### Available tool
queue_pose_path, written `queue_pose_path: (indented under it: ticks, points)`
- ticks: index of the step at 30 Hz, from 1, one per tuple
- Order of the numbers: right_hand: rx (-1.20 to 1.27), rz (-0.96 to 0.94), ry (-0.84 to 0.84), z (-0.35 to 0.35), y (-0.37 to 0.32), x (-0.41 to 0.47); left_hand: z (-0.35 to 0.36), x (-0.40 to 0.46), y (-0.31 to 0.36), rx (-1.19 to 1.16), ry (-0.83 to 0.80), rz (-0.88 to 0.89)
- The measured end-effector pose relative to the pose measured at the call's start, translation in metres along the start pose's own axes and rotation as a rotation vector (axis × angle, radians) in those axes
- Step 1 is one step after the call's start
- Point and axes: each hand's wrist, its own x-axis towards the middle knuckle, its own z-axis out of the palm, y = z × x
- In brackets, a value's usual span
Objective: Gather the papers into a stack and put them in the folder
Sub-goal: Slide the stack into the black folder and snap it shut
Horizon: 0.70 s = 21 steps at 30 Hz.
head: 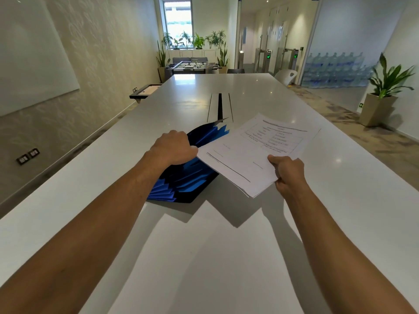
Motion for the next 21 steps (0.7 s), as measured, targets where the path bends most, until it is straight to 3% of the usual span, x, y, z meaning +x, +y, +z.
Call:
queue_pose_path:
  ticks: [13,21]
  points:
    - [-0.232,-0.210,0.056,0.003,-0.033,-0.014,0.016,-0.004,-0.002,0.097,-0.136,0.116]
    - [-0.342,-0.111,-0.005,0.038,-0.022,-0.025,0.022,-0.007,0.006,0.102,-0.272,0.150]
